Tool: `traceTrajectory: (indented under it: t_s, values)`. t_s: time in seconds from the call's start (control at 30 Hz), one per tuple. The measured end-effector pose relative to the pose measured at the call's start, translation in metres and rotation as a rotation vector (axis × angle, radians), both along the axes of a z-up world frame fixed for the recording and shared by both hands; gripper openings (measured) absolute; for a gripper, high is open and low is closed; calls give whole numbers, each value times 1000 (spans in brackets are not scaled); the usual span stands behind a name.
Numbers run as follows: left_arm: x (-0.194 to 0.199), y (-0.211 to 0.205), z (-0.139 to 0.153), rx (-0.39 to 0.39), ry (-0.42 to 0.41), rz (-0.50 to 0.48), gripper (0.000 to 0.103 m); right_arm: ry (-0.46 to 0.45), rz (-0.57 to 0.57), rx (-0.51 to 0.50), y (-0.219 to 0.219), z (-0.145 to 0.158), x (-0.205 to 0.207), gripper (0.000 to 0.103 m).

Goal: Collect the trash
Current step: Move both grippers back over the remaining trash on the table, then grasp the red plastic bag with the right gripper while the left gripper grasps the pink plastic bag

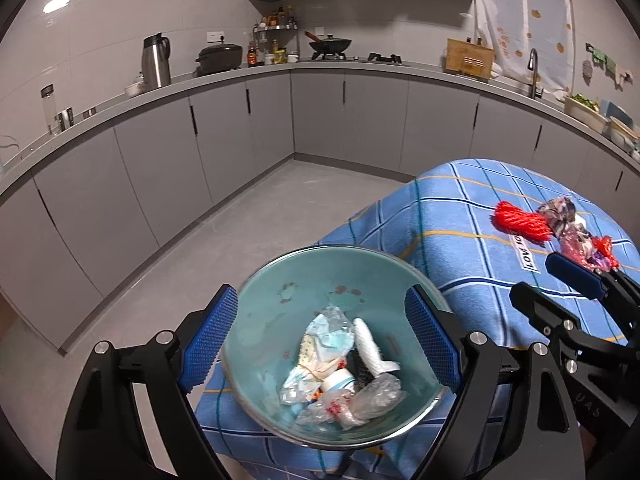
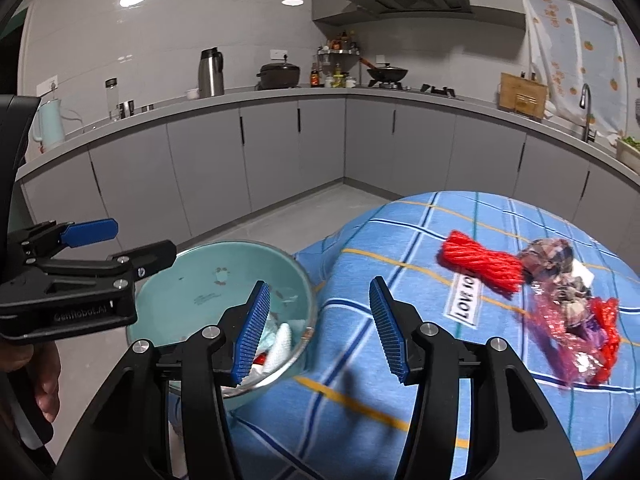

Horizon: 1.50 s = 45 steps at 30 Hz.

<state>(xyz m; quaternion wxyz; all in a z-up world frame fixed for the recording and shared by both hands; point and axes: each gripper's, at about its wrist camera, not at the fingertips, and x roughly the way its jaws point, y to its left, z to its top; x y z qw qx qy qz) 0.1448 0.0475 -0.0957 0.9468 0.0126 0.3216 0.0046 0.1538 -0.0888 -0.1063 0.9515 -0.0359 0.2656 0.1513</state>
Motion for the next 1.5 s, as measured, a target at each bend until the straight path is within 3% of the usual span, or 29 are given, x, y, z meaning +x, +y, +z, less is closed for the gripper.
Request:
traceTrajectory:
  t_s: [0.53,0.77,1.07,1.5]
  values:
    - [10,-61,8,34,-28,-62,93,-24,-150,31,-73,10,-5,57]
    - [14,-111,14,46,-44,-149,97,-45,-269,44,-126,17,-13,60]
    - [21,-174,10,79,-36,-266,97,-34,-397,85,-183,10,-22,61]
    - [44,-237,-10,122,-4,-334,97,41,-601,70,-258,-9,-23,63]
